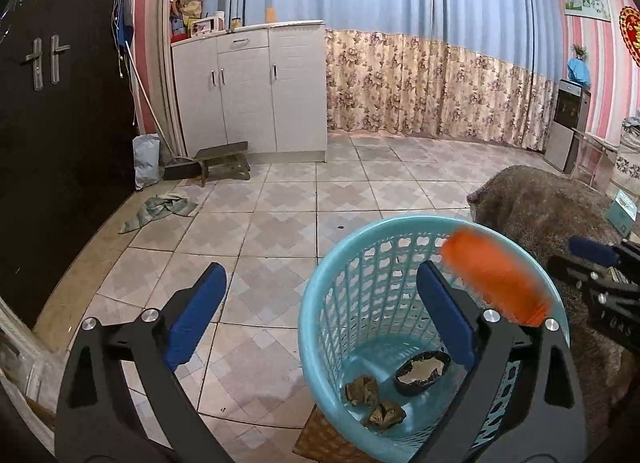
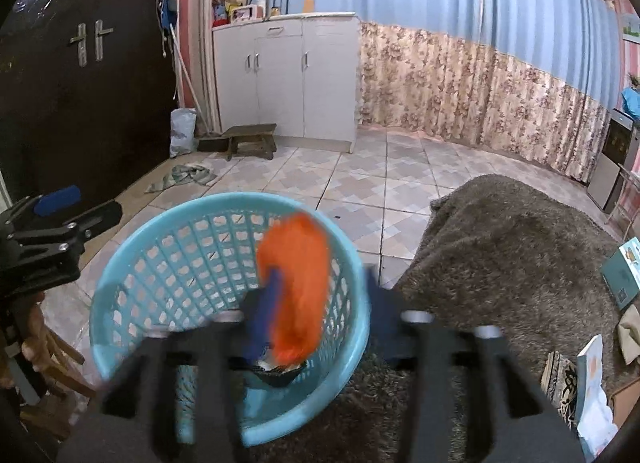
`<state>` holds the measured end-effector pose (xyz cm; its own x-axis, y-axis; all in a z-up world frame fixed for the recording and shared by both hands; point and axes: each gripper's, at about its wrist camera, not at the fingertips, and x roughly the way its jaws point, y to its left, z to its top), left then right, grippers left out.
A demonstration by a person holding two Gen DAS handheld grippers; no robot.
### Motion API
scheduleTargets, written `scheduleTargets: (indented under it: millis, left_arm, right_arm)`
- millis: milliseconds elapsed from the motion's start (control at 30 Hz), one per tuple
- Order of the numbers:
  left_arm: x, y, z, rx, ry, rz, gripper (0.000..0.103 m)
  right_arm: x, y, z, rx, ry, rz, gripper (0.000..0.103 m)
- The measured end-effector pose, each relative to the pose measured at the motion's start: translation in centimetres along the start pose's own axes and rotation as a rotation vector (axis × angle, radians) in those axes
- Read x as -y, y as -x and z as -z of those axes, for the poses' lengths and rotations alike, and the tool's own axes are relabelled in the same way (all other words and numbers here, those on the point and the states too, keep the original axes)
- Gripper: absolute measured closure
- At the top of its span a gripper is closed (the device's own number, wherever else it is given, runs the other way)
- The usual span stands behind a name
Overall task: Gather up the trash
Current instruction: 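Open the right tool over the basket to drop the orange bag, then move both tools back over the rug toward the orange bowl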
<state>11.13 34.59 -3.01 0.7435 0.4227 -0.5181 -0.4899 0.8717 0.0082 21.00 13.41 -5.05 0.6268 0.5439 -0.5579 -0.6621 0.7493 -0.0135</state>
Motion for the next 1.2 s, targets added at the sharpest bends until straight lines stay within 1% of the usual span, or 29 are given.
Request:
scheduleTargets:
  millis: [133,167,200,300,367,500,600,667,800,900,1000,1033,1100,1200]
  left_arm:
    - [0.0,0.0,0.0,-0.006,0.006,0.001,0.009]
    - [0.1,0.1,0.1,-0.007,0.006,0.001,0.009]
    - [0.2,0.2,0.1,-0.007,0.005,0.0,0.009]
    - [0.9,0.9,0.0,0.001,-0.001,-0.009,0.006]
    - [1.4,1.1,-0.1,0.001,0.001,-0.001,0.006]
    - [2.8,1.8,-0.4,-0.004,0.004,0.022,0.006]
    - [4.6,2.6,-0.7,-0.005,0.011,0.057,0.006]
    - [5.7,3.0,-0.8,-0.003,0.014,0.08,0.006]
    - [9.3,3.8,-0.8,-0.008,-0.007,0.137,0.006]
    - [12.0,4.4,-0.7,-0.009,-0.029,0.167,0.006]
    - [14.9,5.0,-0.3,-0.017,-0.038,0.216,0.006]
    - [16.2,5.2,-0.1,-0.023,-0.044,0.24,0.006]
    - [17.9,5.5,0.3,-0.028,-0.056,0.263,0.006]
    - [21.3,6.0,1.0,-0.04,-0.081,0.31,0.006]
  right_arm:
    - [0.6,0.4,0.1,0.006,-0.013,0.001,0.045]
    - [0.8,0.6,0.0,0.01,-0.017,0.004,0.038]
    - [1.0,0.8,0.0,0.015,-0.022,0.006,0.027]
    - [1.8,2.1,-0.1,0.053,-0.042,0.026,0.017]
    - [2.6,3.1,-0.2,0.067,-0.06,0.038,0.014]
    - [4.9,5.2,-0.1,0.084,-0.102,0.066,0.012]
    - [7.0,7.0,0.1,0.097,-0.138,0.103,0.011]
    - [9.0,8.5,0.6,0.101,-0.172,0.137,0.011]
    - [13.4,11.4,1.8,0.106,-0.239,0.217,0.011]
    - [17.2,13.6,3.0,0.107,-0.312,0.257,0.011]
    - [21.1,16.0,4.8,0.104,-0.36,0.325,0.011]
    - [22.0,16.8,5.5,0.101,-0.364,0.351,0.011]
    - [23.8,18.3,6.8,0.093,-0.362,0.405,0.011]
    - [25.8,20.2,8.7,0.07,-0.343,0.484,0.011]
